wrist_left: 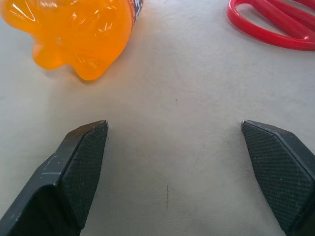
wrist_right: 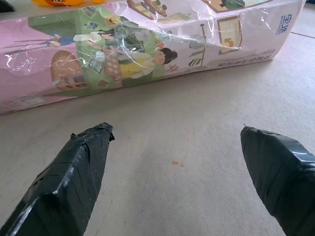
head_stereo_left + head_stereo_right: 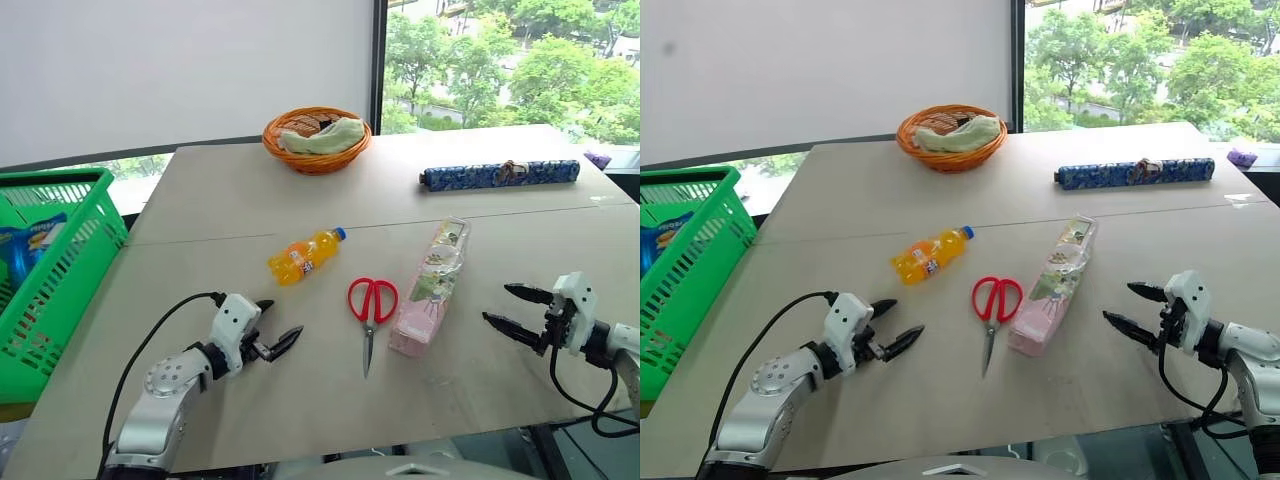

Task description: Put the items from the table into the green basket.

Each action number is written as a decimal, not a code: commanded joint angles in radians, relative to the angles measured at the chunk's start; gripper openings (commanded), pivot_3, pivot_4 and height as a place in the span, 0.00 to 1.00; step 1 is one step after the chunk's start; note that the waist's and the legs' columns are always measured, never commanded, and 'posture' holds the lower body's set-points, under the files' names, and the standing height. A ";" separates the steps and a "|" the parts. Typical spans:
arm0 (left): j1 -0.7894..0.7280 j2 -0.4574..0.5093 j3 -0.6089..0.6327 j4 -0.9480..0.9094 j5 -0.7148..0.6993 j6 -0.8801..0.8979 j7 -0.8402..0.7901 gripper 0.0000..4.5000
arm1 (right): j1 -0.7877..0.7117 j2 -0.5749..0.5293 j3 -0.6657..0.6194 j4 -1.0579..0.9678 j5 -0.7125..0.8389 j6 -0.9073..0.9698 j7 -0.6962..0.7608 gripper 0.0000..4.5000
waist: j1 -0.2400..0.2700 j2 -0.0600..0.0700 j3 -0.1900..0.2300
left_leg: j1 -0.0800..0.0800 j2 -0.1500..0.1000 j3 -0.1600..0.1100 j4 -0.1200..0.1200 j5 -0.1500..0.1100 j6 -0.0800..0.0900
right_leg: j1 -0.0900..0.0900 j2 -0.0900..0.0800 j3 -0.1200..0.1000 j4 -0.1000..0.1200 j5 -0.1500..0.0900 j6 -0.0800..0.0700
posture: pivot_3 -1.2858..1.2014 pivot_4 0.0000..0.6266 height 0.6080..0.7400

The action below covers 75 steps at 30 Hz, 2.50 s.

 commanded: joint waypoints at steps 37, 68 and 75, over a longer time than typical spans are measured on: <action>-0.431 -0.124 -0.245 -0.285 0.002 0.748 0.250 0.99 | -0.098 -0.273 -0.094 -0.800 0.605 0.542 -0.075 1.00 | 0.048 -0.010 0.007 | -0.004 0.000 -0.001 0.005 0.000 0.001 | 0.000 0.000 -0.001 0.000 0.000 0.000 | 0.40 0.00 1.00; -0.568 -0.342 -0.273 -0.147 0.087 1.041 0.524 0.00 | -0.159 -0.383 -0.095 -0.831 0.418 0.620 -0.199 1.00 | 0.022 -0.012 0.008 | -0.003 -0.001 -0.001 0.009 0.001 0.008 | 0.003 0.001 0.000 0.000 0.000 0.002 | 0.38 0.00 1.00; -0.558 -0.361 -0.267 -0.162 0.076 0.909 0.500 0.00 | -0.145 -0.367 -0.097 -0.824 0.394 0.599 -0.207 1.00 | 0.021 -0.012 0.008 | -0.003 -0.001 -0.001 0.010 0.000 0.007 | 0.003 0.000 0.000 0.000 0.000 0.002 | 0.38 0.00 1.00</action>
